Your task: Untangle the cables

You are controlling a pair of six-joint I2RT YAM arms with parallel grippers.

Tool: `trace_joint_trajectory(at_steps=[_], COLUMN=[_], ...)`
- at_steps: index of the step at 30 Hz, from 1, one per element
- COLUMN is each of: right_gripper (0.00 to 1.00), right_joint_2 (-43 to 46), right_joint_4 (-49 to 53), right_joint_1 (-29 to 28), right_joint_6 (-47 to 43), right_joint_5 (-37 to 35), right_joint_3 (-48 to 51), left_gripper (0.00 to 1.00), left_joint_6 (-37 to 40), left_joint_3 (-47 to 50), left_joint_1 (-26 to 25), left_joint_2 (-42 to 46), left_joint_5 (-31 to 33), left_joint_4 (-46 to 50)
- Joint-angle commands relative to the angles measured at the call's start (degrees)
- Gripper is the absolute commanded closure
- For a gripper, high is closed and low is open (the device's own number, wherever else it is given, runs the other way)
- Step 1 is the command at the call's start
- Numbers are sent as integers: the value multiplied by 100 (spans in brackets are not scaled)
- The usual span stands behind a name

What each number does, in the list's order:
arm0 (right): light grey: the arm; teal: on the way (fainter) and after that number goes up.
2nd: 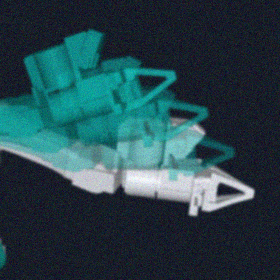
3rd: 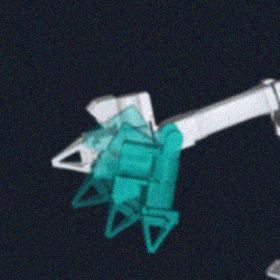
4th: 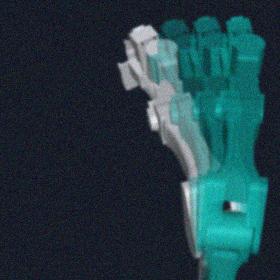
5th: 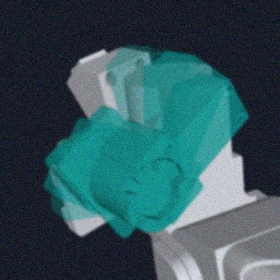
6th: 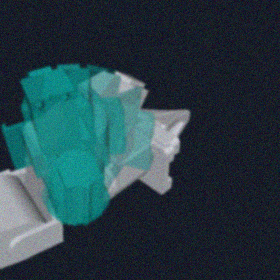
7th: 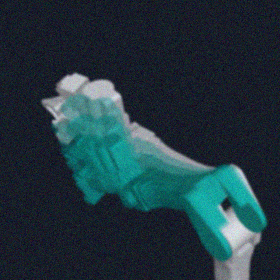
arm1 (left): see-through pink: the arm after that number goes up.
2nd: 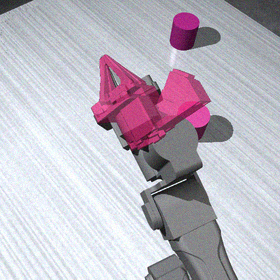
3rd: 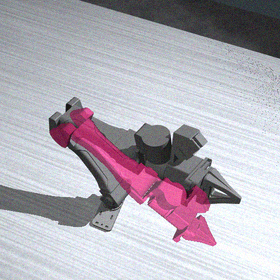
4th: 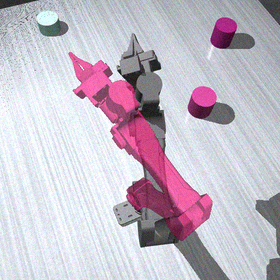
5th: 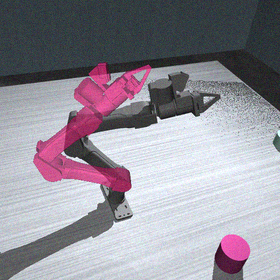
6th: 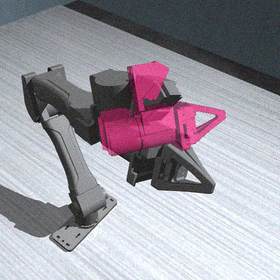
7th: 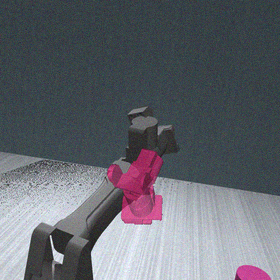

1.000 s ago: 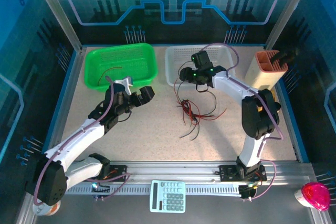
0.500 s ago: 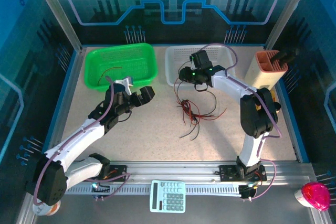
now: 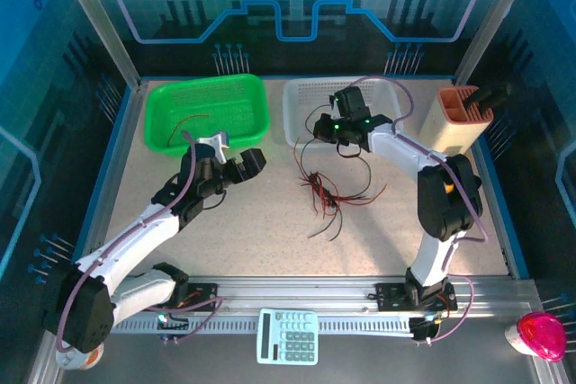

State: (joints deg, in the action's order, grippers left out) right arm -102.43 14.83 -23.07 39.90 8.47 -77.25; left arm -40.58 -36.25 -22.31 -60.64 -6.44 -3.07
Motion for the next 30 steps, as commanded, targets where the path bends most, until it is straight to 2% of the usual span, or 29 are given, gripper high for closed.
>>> trace_joint_trajectory(at_steps=[1,6,14,19,25,30], right_gripper=[100,100,100,100,100,100], right_joint_2=[642,1375,2380,2796,3173,3289], right_joint_4=[-269,-336,-146,-37,105,226], right_joint_1=[25,-121,-418,-589,-824,-1016], right_joint_6=[98,68,-56,-70,-109,-178], right_joint_5=[336,453,435,368,270,232], right_joint_3=[124,414,451,413,301,246], left_gripper=[1,1,2,9,16,25], left_joint_6=[89,269,751,1199,1831,2009], left_joint_3=[-92,-194,-274,-682,-1199,-1394], left_joint_1=[-48,-104,-441,-837,-1280,-1472], left_joint_2=[149,165,-20,-460,-952,-1239], left_joint_5=[-7,-98,-498,-659,-296,-314], left_joint_4=[34,-69,-932,-1289,-1371,-1691])
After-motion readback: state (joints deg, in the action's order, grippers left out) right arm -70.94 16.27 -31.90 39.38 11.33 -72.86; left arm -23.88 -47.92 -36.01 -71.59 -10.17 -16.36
